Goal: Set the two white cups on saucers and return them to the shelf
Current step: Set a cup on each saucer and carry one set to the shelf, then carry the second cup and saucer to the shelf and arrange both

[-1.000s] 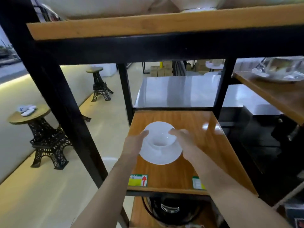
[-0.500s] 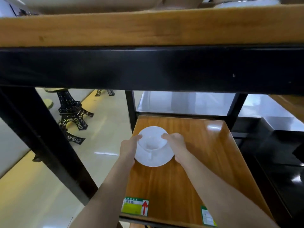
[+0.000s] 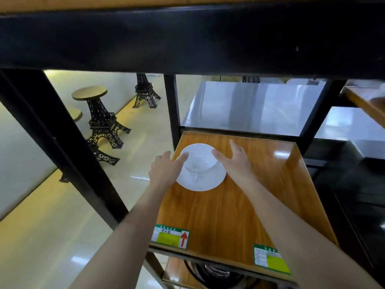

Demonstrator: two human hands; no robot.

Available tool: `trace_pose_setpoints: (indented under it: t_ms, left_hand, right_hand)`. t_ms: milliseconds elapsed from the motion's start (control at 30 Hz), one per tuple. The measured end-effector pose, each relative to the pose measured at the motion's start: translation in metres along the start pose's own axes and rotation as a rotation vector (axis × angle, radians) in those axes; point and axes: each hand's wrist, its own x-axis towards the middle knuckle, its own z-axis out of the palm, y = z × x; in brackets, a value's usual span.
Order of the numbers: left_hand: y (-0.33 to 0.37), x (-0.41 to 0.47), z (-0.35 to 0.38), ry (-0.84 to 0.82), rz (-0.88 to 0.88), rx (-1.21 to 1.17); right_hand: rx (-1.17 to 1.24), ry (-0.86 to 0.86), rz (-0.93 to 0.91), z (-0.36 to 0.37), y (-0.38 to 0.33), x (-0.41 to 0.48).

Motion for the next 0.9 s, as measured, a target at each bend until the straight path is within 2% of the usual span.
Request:
trace_pose_setpoints:
  t_ms: [133, 267, 367, 500, 600, 733, 900]
  left_hand:
    - [-0.005, -0.037, -0.019, 0.103, 0.222, 0.075]
    - [-0.016, -0.075, -0.033, 0.174, 0.282, 0.130]
    - [-0.021, -0.109, -0.036, 0.176, 0.342, 0.153]
    - [-0.030, -0.154, -0.037, 0.069, 0.457, 0.208]
    - [-0.035, -0.185, -0.040, 0.004, 0.545, 0.191]
    - [-0.039, -0.234, -0.040, -0.080, 0.700, 0.166]
    - [-0.044, -0.305, -0.030, -0.197, 0.849, 0.121]
  right_hand:
    - [-0.131, 0.037, -0.187, -0.017, 0.005, -0.030]
    - [-0.200, 0.105, -0.245, -0.030, 0.012, -0.069]
    - [-0.262, 0.088, -0.303, -0.038, 0.020, -0.103]
    - [-0.334, 0.053, -0.364, -0.053, 0.027, -0.157]
    - [-0.452, 0.063, -0.333, -0.066, 0.026, -0.200]
    - [-0.468, 0.264, -0.385, -0.081, 0.030, -0.276]
    - [-0.526, 0.326, -0.222, -0.095, 0.054, -0.379]
